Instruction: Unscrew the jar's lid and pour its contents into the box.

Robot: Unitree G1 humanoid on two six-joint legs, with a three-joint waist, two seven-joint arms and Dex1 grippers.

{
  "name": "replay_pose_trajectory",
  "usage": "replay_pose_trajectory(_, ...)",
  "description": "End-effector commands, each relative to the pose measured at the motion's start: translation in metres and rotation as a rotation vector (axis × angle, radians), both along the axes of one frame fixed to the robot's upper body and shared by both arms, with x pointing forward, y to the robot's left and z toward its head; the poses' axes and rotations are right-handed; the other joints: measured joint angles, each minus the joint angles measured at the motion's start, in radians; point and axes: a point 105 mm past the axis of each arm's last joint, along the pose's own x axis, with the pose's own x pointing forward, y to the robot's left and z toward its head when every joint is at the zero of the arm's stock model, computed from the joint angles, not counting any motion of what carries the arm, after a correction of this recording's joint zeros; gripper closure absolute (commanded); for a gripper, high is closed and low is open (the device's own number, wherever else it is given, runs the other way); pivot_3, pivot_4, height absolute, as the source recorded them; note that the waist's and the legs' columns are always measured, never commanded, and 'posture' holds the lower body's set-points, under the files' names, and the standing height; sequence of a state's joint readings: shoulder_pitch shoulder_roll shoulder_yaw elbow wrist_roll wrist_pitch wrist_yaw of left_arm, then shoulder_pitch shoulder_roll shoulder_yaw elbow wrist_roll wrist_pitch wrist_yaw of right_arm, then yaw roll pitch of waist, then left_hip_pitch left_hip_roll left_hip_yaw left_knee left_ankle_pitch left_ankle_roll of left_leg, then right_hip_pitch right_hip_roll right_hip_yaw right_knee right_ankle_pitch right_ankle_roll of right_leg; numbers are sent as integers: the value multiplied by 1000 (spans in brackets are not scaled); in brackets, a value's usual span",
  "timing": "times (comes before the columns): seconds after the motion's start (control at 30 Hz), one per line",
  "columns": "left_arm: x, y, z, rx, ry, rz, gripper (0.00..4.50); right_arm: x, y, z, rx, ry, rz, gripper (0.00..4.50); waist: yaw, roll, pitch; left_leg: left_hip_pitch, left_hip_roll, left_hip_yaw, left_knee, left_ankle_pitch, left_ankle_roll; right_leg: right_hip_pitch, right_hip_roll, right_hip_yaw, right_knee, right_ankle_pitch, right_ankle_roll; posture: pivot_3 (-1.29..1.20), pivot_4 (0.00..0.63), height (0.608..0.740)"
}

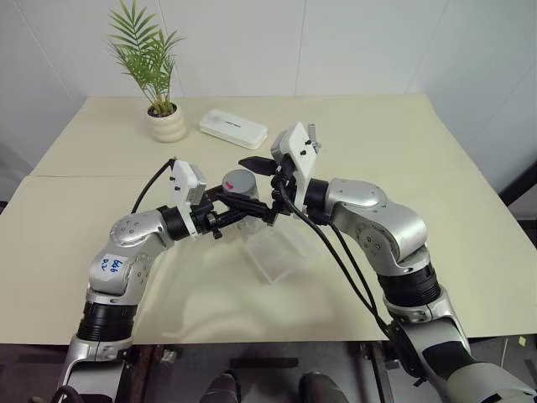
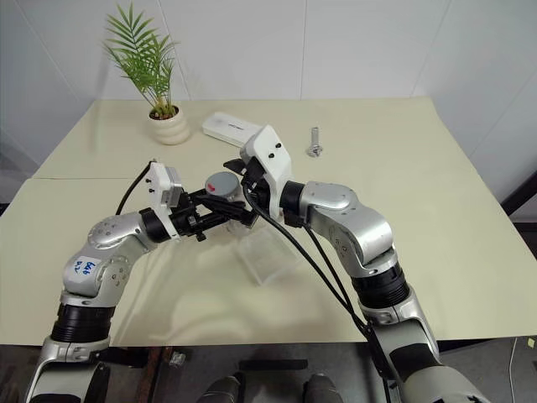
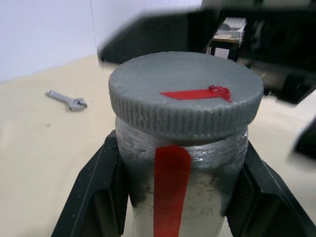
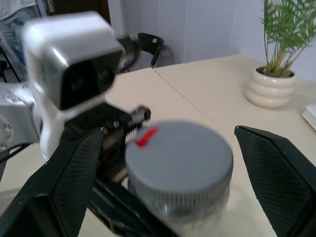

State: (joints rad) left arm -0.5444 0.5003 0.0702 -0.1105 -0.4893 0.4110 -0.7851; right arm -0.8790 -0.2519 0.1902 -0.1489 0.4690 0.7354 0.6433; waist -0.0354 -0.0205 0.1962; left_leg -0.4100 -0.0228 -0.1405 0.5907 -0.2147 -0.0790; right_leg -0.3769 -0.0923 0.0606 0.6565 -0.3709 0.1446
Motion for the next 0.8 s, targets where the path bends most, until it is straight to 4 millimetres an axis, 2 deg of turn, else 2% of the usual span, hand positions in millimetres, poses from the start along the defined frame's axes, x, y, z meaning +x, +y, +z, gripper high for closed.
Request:
replay_pose_trajectory(0.03,-5,3,13,-6,-52,-15,2447,-4,1,17,40,-50,22,0,-1,0,0,0,0,0,0,0,0,0,0,0,0,0,0,0,150,740)
replay_pose_trajectory(0.43,-2,-4,13,-19,-60,-28,2447,-5,4,20,51,-57,29,0,0,0,0,0,0,0,0,0,0,0,0,0,0,0,0,0,150,740)
replay_pose_trajectory(0.47,-2,-4,13,-18,-60,-28,2447,-5,4,20,52,-57,30,387,-1,0,0,0,0,0,0,0,0,0,0,0,0,0,0,0,150,740)
replay_pose_trajectory(0.5,-2,-4,13,-17,-60,-27,2447,-6,4,22,58,-59,33,532,-1,0,0,0,0,0,0,0,0,0,0,0,0,0,0,0,150,740)
replay_pose_trajectory(0.63,-1,-3,11,-12,-56,-25,2447,-8,5,25,66,-69,42,1768,0,0,0,0,0,0,0,0,0,0,0,0,0,0,0,0,150,740)
replay_pose_trajectory(0.8,0,-1,8,-7,-46,-24,2447,-10,5,26,70,-74,48,1779,0,0,0,0,0,0,0,0,0,0,0,0,0,0,0,0,150,740)
